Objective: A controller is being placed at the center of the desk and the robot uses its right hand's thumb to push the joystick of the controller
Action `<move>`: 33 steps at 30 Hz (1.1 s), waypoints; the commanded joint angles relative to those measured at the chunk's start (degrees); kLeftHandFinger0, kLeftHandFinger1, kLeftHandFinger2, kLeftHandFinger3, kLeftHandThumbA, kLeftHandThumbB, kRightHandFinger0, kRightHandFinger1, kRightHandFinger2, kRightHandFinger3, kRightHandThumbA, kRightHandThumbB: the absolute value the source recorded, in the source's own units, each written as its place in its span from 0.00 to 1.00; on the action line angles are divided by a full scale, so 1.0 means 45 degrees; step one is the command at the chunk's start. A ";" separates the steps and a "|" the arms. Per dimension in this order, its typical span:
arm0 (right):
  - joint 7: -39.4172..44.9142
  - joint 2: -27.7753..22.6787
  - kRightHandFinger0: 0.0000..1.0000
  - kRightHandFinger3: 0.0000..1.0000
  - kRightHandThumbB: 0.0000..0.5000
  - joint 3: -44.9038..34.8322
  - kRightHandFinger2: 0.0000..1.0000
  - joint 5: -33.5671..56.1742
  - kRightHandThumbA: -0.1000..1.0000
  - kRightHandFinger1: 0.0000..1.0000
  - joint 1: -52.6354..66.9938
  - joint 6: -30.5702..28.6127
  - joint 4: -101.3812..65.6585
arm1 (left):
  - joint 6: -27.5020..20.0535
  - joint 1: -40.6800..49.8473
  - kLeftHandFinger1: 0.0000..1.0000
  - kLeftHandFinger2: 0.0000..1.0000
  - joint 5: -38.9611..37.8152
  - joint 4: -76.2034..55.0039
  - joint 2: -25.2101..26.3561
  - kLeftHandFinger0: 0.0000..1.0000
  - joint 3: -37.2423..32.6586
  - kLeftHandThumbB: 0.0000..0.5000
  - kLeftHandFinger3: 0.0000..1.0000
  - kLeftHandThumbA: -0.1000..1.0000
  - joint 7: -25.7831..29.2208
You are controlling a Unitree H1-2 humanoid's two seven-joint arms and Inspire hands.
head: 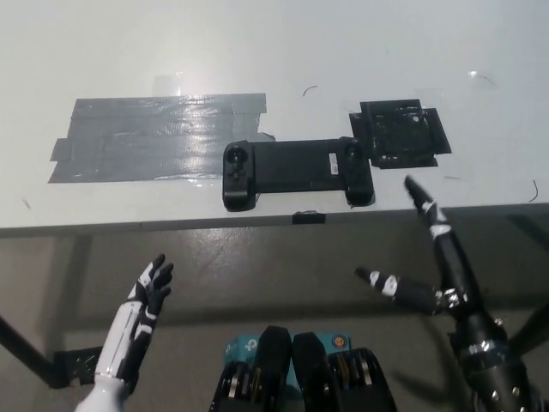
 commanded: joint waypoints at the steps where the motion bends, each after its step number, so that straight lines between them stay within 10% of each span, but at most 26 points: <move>1: -0.0357 0.0050 1.00 1.00 0.35 -0.0519 1.00 0.0051 1.00 1.00 -0.1411 0.0325 -0.0294 | -0.0800 0.0183 1.00 1.00 0.0089 -0.0039 0.0010 1.00 -0.0040 0.00 1.00 0.96 0.0005; 14: -0.0730 -0.0127 1.00 1.00 0.71 -0.1043 1.00 -0.0249 1.00 1.00 -0.6201 0.2554 0.5072 | -0.0716 0.0510 1.00 1.00 0.0153 -0.0155 -0.0025 1.00 -0.0012 0.01 1.00 0.96 0.0051; 33: -0.1548 0.0123 1.00 1.00 0.64 -0.1240 1.00 0.0327 1.00 1.00 -0.9263 0.1423 1.1267 | -0.0614 0.0286 1.00 1.00 0.0115 -0.0311 -0.0069 1.00 0.0000 0.05 1.00 0.95 0.0032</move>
